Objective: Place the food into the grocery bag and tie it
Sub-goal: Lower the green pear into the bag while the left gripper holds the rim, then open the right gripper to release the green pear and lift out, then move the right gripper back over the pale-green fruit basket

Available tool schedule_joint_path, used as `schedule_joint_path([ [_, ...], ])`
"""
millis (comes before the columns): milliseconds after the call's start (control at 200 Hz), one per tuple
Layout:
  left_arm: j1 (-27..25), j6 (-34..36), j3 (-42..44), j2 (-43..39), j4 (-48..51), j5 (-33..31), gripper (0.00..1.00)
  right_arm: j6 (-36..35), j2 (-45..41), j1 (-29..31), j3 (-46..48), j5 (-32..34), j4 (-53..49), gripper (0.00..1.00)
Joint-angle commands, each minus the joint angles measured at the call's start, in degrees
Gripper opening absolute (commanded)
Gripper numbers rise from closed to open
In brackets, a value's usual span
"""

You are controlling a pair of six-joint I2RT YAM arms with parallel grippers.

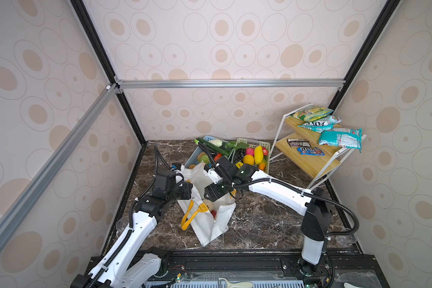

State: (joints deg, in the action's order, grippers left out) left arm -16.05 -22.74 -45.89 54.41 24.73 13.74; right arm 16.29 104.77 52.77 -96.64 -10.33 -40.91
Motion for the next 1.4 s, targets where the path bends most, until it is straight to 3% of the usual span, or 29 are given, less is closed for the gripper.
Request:
schedule_joint_path([
  [0, 0.06, -0.28, -0.35, -1.28, -1.18, -0.60, 0.00, 0.31, -4.78, -0.83, 0.35, 2.96, 1.29, 0.75],
  [360, 0.06, 0.07, -0.62, -1.76, -0.73, -0.64, 0.00, 2.88, -11.25, -11.79, 4.12, 7.31, 2.57, 0.80],
  [710, 0.06, -0.07, -1.36, -0.96, -1.18, -0.27, 0.00, 8.48, -5.62, -23.72, 4.09, 7.39, 4.64, 0.80],
  [1155, 0.07, 0.33, -0.93, -0.89, -1.00, -0.97, 0.00, 9.63, 8.31, -25.00, -6.69, 10.32, 4.41, 0.79],
  [1391, 0.08, 0.90, -1.27, -0.68, -0.52, -1.29, 0.00, 10.12, 12.09, -25.63, -10.16, 12.98, 2.94, 0.71],
])
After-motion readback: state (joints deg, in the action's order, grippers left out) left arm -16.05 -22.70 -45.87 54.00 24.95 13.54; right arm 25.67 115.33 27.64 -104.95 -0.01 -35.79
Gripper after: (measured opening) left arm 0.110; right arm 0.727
